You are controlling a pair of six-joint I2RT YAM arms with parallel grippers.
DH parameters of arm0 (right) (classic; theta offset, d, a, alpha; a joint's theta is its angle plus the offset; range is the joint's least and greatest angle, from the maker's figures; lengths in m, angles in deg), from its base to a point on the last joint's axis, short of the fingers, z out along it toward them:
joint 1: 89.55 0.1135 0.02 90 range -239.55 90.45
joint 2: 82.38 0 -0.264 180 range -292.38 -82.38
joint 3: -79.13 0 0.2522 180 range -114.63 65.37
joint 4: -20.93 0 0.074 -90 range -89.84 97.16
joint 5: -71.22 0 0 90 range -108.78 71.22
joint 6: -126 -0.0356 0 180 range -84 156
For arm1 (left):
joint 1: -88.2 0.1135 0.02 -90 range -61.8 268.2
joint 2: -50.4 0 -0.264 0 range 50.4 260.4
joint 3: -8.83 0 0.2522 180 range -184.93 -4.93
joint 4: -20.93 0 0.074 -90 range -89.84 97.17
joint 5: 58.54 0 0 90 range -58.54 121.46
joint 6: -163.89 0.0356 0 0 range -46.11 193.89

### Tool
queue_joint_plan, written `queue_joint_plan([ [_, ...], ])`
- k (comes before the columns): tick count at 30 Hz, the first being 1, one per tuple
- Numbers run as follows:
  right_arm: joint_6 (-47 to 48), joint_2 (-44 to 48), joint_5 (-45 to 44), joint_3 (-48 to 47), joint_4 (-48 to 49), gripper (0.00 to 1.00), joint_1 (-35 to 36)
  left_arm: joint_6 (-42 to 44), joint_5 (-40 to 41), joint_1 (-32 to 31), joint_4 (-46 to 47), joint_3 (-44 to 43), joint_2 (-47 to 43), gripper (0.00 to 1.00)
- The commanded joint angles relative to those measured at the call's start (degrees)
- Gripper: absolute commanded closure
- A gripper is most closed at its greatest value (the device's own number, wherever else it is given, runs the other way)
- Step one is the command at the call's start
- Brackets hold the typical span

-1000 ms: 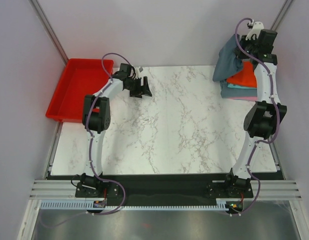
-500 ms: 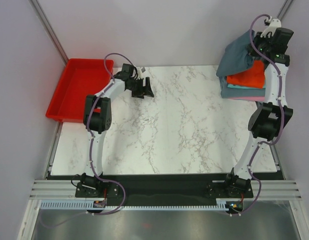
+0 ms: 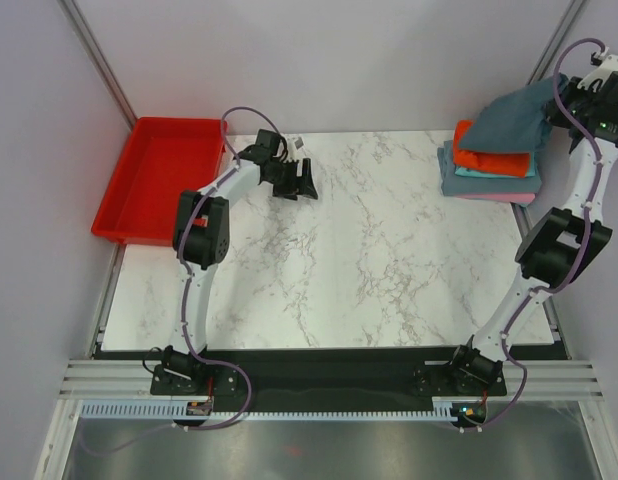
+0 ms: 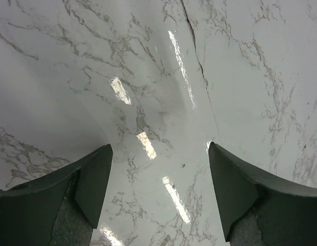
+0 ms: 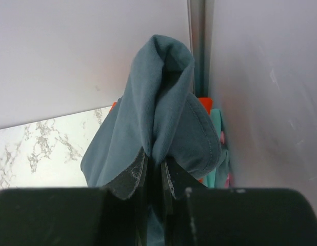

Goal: Fold and stack the t-shirts
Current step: Neatly place the folded tshirt to the corner

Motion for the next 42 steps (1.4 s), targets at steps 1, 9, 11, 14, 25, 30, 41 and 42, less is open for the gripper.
queue_joint_plan([
  [1, 0.0, -3.4, 1.0, 0.1, 2.8, 1.00, 0.4, 2.6, 1.9, -1.1, -0.1, 0.1, -3.7, 0.16],
  [9, 0.5, -12.8, -3.6, -6.9, 4.3, 1.00, 0.7, 4.6, 3.4, -2.7, -1.2, 3.7, -6.2, 0.16],
  [11, 0.9, -14.5, -4.7, -7.8, 4.8, 1.00, 1.0, 5.4, 4.3, -2.9, -1.4, 4.6, -6.9, 0.15],
  [14, 1.0, -16.3, -7.1, -10.0, 6.0, 1.00, 1.4, 6.3, 5.6, -3.2, -1.8, 5.2, -7.4, 0.15],
  [25, 1.0, -20.3, -14.4, -16.1, 11.7, 1.00, 2.5, 7.4, 7.7, -6.1, -2.4, 5.7, -8.2, 0.14],
  [30, 1.3, -20.1, -16.6, -14.8, 11.3, 0.95, 2.8, 7.5, 8.1, -6.7, -2.5, 5.7, -8.7, 0.13],
  [41, 1.6, -10.0, -14.9, -10.9, 9.3, 0.21, 3.5, 7.7, 9.7, -6.7, -2.0, 2.6, -10.1, 0.12],
  [42, 1.5, -7.5, -15.3, -9.6, 9.6, 0.17, 3.8, 7.7, 9.8, -6.7, -2.0, 1.0, -10.3, 0.12],
])
